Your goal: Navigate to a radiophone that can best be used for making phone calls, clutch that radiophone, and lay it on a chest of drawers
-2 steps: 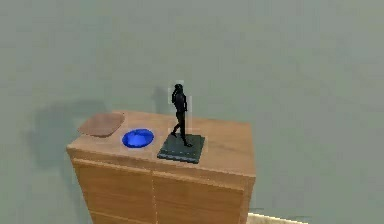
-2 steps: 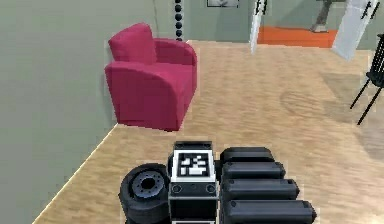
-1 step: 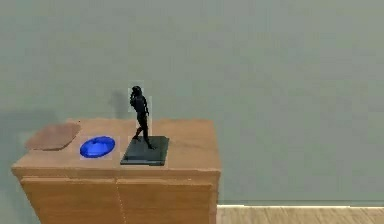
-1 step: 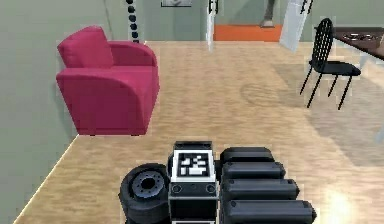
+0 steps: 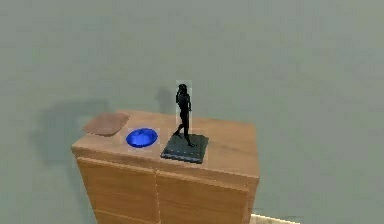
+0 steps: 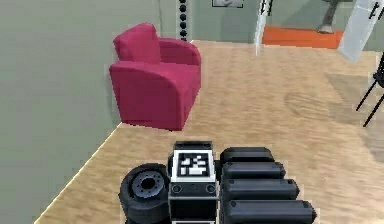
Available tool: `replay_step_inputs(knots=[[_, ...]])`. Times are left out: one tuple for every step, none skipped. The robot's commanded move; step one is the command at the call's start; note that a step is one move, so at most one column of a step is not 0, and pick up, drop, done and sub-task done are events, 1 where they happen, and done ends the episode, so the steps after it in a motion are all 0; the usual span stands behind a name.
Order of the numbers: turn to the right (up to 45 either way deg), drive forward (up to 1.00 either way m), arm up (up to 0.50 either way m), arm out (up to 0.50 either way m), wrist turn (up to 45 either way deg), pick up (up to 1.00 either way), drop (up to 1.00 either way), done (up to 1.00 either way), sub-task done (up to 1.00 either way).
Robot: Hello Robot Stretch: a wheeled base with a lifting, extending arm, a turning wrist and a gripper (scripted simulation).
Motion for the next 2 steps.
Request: replay_step_inputs(knots=[[15.0,0.00,0.00,0.00,0.0,0.00,0.00,0.00,0.00],[-12.0,0.00,0.00,0.00,0.0,0.00,0.00,0.00,0.00]])
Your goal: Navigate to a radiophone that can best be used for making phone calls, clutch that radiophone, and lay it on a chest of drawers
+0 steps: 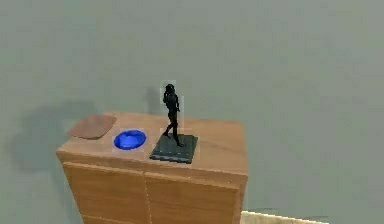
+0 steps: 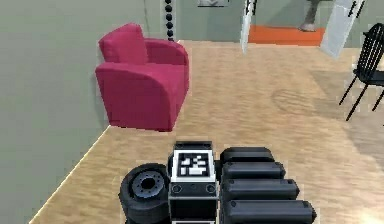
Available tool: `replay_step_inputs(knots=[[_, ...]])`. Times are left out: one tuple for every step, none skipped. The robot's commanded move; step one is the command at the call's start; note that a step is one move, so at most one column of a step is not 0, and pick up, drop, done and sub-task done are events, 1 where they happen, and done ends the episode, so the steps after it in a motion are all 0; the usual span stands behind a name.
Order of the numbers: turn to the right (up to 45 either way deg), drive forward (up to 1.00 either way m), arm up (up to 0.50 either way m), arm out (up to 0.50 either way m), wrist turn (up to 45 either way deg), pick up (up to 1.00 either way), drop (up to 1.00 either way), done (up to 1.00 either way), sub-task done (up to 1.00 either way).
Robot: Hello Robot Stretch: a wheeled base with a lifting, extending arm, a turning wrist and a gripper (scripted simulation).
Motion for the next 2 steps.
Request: replay_step_inputs(knots=[[0.0,0.45,0.00,0.00,0.0,0.00,0.00,0.00,0.00],[6.0,0.00,0.00,0.00,0.0,0.00,0.00,0.00,0.00]])
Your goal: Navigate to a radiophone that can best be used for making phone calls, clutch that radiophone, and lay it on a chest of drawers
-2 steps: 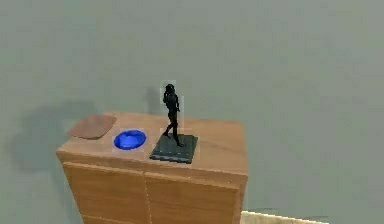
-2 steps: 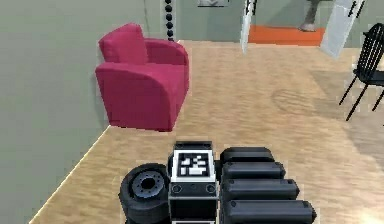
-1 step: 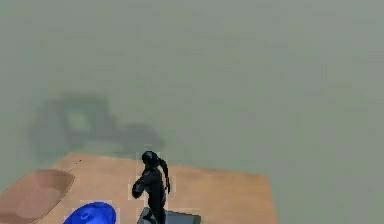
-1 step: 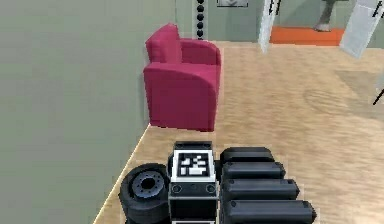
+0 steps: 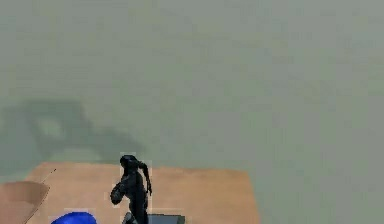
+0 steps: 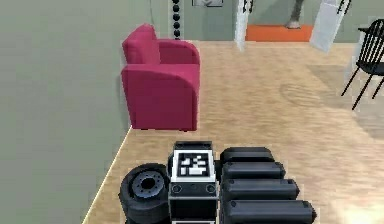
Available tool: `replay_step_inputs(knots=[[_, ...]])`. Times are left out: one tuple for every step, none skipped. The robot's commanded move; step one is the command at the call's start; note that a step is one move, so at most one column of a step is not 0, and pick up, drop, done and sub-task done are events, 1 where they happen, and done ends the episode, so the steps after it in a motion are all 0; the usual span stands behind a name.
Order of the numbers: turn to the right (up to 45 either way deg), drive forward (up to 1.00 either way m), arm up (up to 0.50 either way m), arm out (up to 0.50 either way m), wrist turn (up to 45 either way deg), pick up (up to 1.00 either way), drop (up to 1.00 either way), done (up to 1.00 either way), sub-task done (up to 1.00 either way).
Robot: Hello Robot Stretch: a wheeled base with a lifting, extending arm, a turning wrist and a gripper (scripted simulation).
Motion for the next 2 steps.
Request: replay_step_inputs(knots=[[-3.0,0.00,0.00,0.00,0.0,0.00,0.00,0.00,0.00],[-6.0,0.00,0.00,0.00,0.0,0.00,0.00,0.00,0.00]])
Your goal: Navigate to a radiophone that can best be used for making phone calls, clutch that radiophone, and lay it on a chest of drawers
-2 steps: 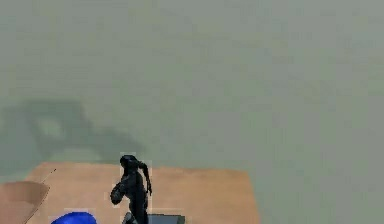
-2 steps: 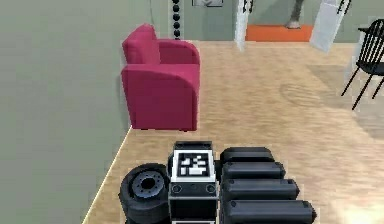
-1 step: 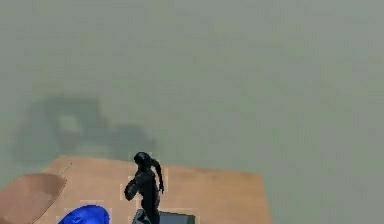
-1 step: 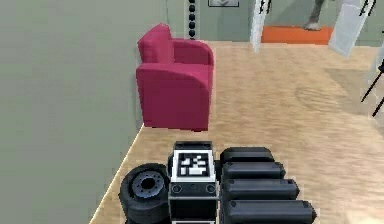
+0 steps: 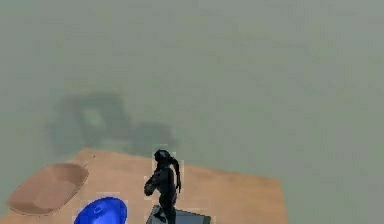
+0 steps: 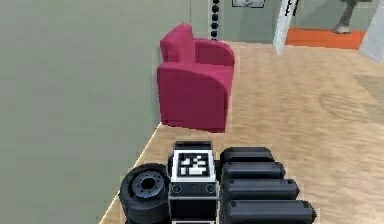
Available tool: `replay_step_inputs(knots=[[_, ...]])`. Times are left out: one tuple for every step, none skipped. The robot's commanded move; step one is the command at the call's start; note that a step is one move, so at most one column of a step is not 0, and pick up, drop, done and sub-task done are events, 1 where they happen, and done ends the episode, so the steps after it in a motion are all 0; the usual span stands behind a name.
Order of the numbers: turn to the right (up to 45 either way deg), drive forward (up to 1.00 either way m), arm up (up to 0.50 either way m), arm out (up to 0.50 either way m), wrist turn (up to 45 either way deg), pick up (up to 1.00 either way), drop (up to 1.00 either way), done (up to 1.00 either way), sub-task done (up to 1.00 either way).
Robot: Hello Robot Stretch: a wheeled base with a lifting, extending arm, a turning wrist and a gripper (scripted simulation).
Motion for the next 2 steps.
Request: replay_step_inputs(knots=[[-45.0,0.00,0.00,0.00,0.0,0.00,0.00,0.00,0.00],[-27.0,0.00,0.00,0.00,0.0,0.00,0.00,0.00,0.00]])
